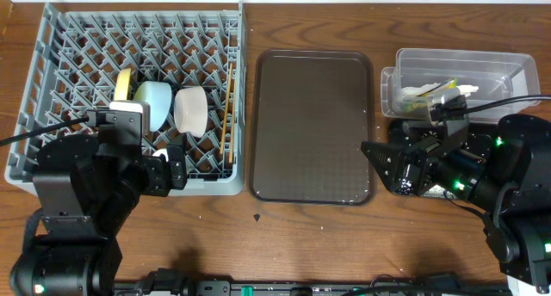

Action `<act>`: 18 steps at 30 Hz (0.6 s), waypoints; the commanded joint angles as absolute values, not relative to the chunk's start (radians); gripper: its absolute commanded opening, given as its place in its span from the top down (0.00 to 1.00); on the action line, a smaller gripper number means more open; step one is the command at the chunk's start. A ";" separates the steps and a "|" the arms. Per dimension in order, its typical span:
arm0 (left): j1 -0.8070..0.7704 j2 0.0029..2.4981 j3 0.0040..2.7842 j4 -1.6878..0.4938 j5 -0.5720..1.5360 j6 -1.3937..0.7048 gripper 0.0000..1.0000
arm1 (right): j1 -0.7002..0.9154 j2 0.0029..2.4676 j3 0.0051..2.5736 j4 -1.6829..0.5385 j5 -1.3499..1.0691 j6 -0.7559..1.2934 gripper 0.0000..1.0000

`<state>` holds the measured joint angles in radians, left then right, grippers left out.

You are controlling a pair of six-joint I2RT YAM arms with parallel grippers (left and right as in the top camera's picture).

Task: Sort waste into correct bins and load items into the dishwasher

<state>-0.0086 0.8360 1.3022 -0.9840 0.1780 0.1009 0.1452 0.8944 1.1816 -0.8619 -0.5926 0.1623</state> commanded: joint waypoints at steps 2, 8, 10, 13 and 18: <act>-0.008 0.837 1.313 -0.984 0.187 0.092 0.07 | 0.148 0.874 1.197 -0.834 -0.569 -0.017 0.01; -0.008 0.837 1.313 -0.984 0.187 0.092 0.07 | 0.144 0.767 1.164 -0.831 -0.498 -0.419 0.01; -0.008 0.837 1.313 -0.984 0.187 0.092 0.07 | 0.128 0.710 1.109 -0.816 -0.437 -0.504 0.01; -0.008 0.837 1.313 -0.984 0.187 0.092 0.07 | 0.090 0.614 0.986 -0.758 -0.419 -0.548 0.01; -0.008 0.837 1.313 -0.984 0.187 0.092 0.07 | 0.065 0.427 0.784 -0.739 -0.415 -0.558 0.01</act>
<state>-0.0086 0.8360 1.3022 -0.9848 0.1787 0.1009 0.0799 0.5091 0.8791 -0.7486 -0.4427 -0.4862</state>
